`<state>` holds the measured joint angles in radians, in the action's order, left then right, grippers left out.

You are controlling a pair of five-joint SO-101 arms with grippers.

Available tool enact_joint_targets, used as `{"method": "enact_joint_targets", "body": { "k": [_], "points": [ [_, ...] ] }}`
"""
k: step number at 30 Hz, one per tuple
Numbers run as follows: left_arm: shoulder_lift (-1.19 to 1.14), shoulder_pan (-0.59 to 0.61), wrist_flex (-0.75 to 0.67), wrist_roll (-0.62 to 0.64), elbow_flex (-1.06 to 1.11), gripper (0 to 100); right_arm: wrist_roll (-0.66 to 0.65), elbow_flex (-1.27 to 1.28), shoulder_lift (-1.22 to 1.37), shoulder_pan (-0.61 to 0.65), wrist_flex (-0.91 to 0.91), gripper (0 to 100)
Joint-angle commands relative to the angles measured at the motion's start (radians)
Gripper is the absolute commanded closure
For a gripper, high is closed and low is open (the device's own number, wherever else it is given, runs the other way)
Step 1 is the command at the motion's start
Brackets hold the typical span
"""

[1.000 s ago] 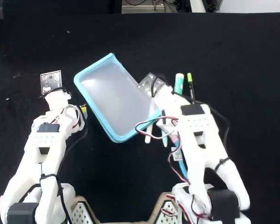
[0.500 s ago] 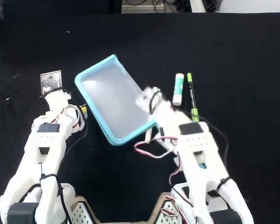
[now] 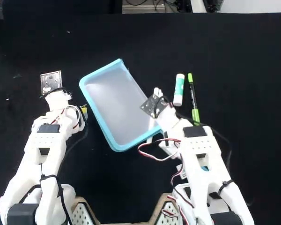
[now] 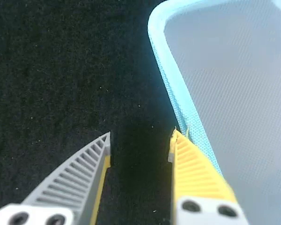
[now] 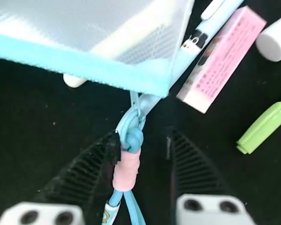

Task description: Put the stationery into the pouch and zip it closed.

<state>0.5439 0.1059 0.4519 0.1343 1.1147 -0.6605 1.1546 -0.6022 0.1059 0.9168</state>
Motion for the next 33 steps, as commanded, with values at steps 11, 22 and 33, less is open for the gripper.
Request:
{"method": "enact_joint_targets", "body": {
  "k": [11,22,33],
  "points": [
    [0.015,-0.004,-0.011,0.005,-0.007,80,0.002,0.065,-0.021,-0.023,-0.054,85.9],
    [0.015,-0.004,-0.011,-0.017,-0.008,80,0.009,-0.133,-0.021,-0.032,0.153,98.8],
    [0.015,-0.005,-0.015,-0.049,-0.007,80,-0.1,-0.085,-0.015,-0.219,0.158,98.3]
  ]
}}
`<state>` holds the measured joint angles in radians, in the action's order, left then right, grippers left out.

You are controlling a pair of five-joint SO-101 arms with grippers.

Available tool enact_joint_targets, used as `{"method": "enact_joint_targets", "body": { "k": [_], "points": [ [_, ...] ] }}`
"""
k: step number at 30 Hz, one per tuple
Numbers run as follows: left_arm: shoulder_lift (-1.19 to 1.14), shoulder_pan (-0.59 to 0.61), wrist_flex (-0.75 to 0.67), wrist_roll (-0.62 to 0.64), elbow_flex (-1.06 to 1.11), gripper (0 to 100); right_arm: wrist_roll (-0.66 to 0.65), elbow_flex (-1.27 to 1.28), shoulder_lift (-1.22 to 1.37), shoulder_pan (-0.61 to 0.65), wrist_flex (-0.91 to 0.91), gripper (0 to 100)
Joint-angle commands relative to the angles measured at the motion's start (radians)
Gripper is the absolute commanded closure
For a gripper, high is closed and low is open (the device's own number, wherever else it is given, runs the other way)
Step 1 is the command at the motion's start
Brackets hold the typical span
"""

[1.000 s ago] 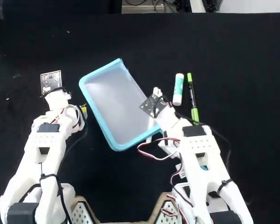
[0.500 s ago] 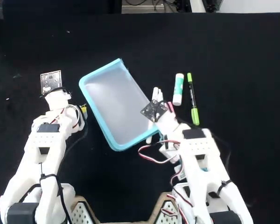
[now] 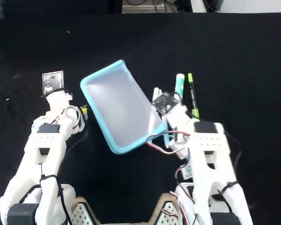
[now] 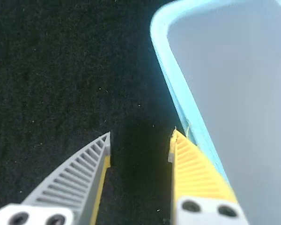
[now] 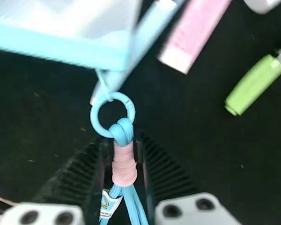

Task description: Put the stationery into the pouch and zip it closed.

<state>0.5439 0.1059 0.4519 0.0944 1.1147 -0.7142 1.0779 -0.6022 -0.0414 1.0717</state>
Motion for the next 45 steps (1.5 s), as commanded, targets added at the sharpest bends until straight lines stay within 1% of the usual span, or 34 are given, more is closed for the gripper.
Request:
{"method": "enact_joint_targets", "body": {
  "k": [1,3,6,8,9,13,18,24,30,32,34,35,36,38,43,45],
  "points": [
    [0.015,-0.005,-0.015,-0.009,-0.007,80,-0.044,0.001,-0.015,-0.066,0.003,98.3],
    [0.015,-0.005,-0.015,-0.009,-0.008,80,-0.044,0.027,-0.015,-0.029,-0.003,97.5],
    [0.015,-0.005,-0.015,-0.009,-0.005,80,-0.034,0.071,-0.015,0.037,-0.06,89.2],
    [0.015,-0.005,-0.015,-0.009,-0.004,80,0.009,0.097,-0.015,0.054,-0.133,83.8],
    [0.015,-0.005,-0.015,-0.009,-0.004,80,0.018,0.108,-0.015,0.057,-0.169,82.9],
    [0.015,-0.004,-0.012,-0.009,-0.004,80,0.02,0.139,-0.015,0.058,-0.256,83.0],
    [0.015,-0.004,-0.012,-0.009,-0.005,80,0.018,0.162,-0.015,0.06,-0.265,83.0],
    [0.015,-0.004,-0.011,-0.009,-0.005,80,0.018,0.191,-0.015,0.057,-0.325,83.0],
    [0.015,-0.004,-0.011,-0.009,-0.005,80,0.018,0.179,-0.013,0.057,-0.316,83.2],
    [0.015,-0.004,-0.011,-0.009,-0.005,80,0.014,0.174,-0.013,0.055,-0.316,87.4],
    [0.015,-0.004,-0.011,-0.009,-0.005,80,0.002,0.17,-0.021,0.054,-0.318,97.2],
    [0.015,-0.004,-0.011,-0.009,-0.005,80,0.0,0.156,-0.021,0.054,-0.316,99.3],
    [0.015,-0.004,-0.011,-0.009,-0.005,80,0.0,0.137,-0.021,0.054,-0.308,97.3],
    [0.015,-0.004,-0.011,-0.009,-0.005,80,0.0,0.076,-0.021,0.054,-0.267,99.0],
    [0.015,-0.002,-0.009,-0.009,-0.008,80,0.002,-0.16,-0.021,0.061,-0.08,98.8],
    [0.015,-0.002,-0.009,-0.009,-0.01,80,0.035,-0.251,-0.021,0.071,-0.037,98.8]
  ]
}}
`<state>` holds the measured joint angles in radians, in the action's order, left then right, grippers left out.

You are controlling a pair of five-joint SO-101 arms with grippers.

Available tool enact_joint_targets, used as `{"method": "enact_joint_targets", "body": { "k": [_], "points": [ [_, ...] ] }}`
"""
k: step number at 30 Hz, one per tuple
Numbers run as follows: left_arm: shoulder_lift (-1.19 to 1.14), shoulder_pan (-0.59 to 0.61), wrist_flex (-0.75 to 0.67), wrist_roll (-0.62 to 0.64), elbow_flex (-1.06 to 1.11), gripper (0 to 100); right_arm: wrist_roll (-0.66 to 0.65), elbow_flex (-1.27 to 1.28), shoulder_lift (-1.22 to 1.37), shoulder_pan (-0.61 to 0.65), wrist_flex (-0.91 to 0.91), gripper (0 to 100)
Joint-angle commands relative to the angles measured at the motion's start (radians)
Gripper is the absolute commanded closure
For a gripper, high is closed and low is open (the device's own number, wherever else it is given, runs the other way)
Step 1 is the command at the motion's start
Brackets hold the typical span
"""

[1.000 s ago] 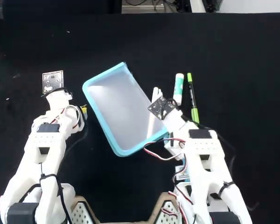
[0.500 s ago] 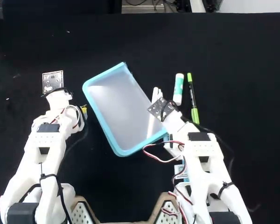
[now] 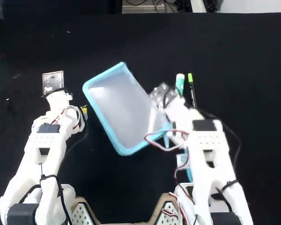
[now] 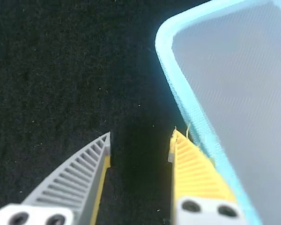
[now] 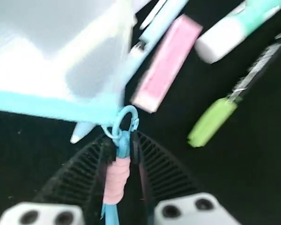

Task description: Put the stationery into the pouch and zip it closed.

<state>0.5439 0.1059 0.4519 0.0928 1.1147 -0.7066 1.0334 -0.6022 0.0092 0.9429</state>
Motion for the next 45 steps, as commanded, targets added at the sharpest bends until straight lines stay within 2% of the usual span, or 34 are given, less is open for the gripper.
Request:
{"method": "enact_joint_targets", "body": {
  "k": [1,5,12,18,23,29,34,39,45],
  "points": [
    [0.015,-0.002,-0.009,-0.008,-0.01,80,0.044,-0.251,-0.021,0.034,0.107,98.8],
    [0.017,-0.002,0.017,-0.006,-0.031,80,0.072,-0.407,-0.021,0.13,0.161,98.8],
    [0.017,-0.002,0.236,-0.002,-0.186,80,0.081,-0.679,-0.015,0.287,0.233,98.8],
    [0.015,0.085,0.399,-0.002,-0.427,79,0.077,-0.788,-0.015,0.361,0.227,98.8],
    [0.008,0.001,0.571,-0.008,-0.542,79,0.077,-0.799,-0.013,0.416,0.138,98.8],
    [0.015,-0.073,0.66,-0.011,-0.547,79,0.087,-0.799,-0.013,0.45,-0.052,98.8],
    [0.015,-0.153,0.713,-0.009,-0.572,79,0.224,-0.797,-0.012,0.493,-0.17,98.8],
    [0.015,-0.196,0.715,0.005,-0.575,79,0.282,-0.786,-0.013,0.512,-0.144,98.8],
    [0.028,-0.205,0.71,0.132,-0.636,79,0.279,-0.779,-0.015,0.514,-0.187,98.8]
  ]
}}
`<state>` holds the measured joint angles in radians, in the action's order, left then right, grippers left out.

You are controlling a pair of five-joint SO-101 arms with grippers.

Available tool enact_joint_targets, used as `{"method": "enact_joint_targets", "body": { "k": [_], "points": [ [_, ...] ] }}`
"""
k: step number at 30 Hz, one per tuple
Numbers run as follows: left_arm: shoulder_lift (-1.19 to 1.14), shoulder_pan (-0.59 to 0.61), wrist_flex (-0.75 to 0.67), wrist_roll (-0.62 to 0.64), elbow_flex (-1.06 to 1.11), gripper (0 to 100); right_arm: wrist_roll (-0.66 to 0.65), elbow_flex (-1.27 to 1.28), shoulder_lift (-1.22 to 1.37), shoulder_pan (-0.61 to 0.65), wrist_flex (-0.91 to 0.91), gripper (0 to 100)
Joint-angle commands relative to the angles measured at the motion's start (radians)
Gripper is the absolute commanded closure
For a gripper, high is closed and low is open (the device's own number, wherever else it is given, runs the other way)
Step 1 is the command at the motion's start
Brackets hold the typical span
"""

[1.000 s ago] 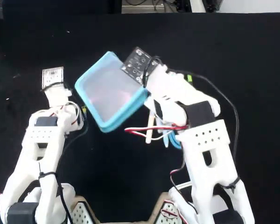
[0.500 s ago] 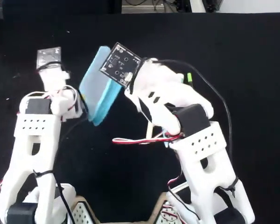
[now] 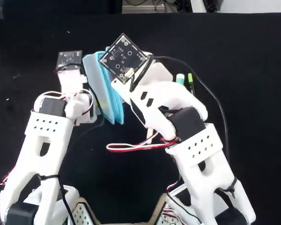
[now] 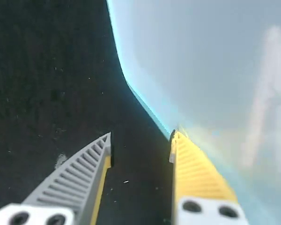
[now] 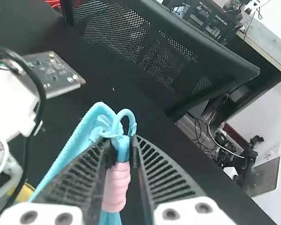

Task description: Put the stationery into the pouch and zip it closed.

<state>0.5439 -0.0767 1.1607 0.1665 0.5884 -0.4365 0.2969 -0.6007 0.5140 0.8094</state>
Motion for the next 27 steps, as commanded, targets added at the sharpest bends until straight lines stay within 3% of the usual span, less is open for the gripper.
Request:
{"method": "enact_joint_targets", "body": {
  "k": [1,10,17,24,27],
  "points": [
    [0.034,-0.025,0.002,0.066,-0.122,79,0.009,-0.058,-0.016,0.009,-0.058,98.8],
    [0.095,-0.088,-0.018,0.124,-0.157,79,0.009,-0.168,-0.007,0.017,-0.055,98.8],
    [0.095,0.035,0.011,0.118,-0.087,79,0.009,-0.176,0.068,0.029,0.1,98.8],
    [0.095,0.082,0.132,-0.068,-0.016,79,0.011,-0.165,0.062,0.103,0.172,98.8],
    [0.097,0.176,0.201,-0.12,-0.071,79,0.011,-0.143,0.035,0.164,0.201,98.8]
  ]
}}
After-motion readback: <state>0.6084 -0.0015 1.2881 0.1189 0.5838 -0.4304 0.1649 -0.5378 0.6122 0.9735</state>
